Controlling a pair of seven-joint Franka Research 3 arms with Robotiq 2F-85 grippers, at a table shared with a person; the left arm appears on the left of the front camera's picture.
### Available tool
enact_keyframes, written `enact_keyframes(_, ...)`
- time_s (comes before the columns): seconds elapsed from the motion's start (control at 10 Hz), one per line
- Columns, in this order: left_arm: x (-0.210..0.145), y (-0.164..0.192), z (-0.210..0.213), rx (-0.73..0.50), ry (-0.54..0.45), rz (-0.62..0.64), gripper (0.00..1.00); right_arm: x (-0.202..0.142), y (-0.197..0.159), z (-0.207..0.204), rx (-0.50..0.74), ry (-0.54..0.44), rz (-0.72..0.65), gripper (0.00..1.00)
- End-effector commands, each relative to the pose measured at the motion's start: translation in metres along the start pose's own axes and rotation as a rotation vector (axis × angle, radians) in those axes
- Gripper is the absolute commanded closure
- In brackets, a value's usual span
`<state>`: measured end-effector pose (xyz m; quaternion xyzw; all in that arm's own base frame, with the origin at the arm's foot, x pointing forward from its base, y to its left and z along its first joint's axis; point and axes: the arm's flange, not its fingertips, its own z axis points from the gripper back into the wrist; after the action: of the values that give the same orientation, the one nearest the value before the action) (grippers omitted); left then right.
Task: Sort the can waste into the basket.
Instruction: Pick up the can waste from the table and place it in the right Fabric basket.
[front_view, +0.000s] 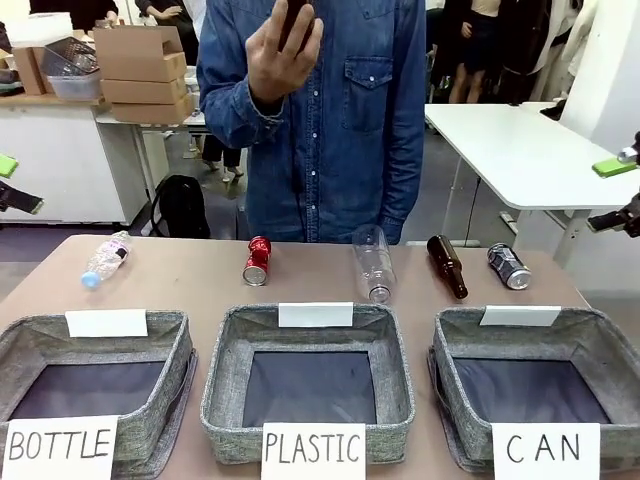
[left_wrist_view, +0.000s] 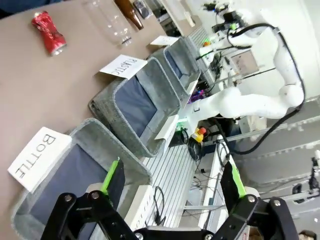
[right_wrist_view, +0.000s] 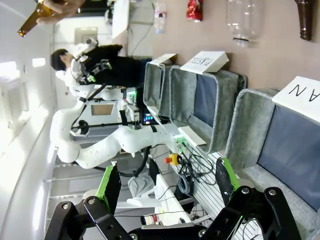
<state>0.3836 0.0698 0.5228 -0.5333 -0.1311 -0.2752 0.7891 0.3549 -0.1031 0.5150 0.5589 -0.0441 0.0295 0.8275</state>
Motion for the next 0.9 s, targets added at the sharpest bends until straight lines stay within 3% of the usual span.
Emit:
enact_keyframes(0.0, 0.033, -0.001, -0.026, 0.035, 0.074, 0.039, 0.00, 0.001, 0.001, 0.002, 0.008, 0.006, 0.027, 0.00)
enact_keyframes(0.2, 0.026, -0.007, 0.003, 0.040, 0.139, 0.092, 0.00, 0.001, 0.001, 0.002, 0.008, 0.006, 0.027, 0.00)
enact_keyframes(0.5, -0.024, -0.024, 0.101, 0.152, -0.014, 0.271, 0.00, 0.001, 0.001, 0.002, 0.008, 0.006, 0.027, 0.00)
enact_keyframes(0.8, -0.079, -0.034, 0.171, 0.132, -0.186, 0.392, 0.00, 0.001, 0.001, 0.002, 0.008, 0.006, 0.027, 0.00)
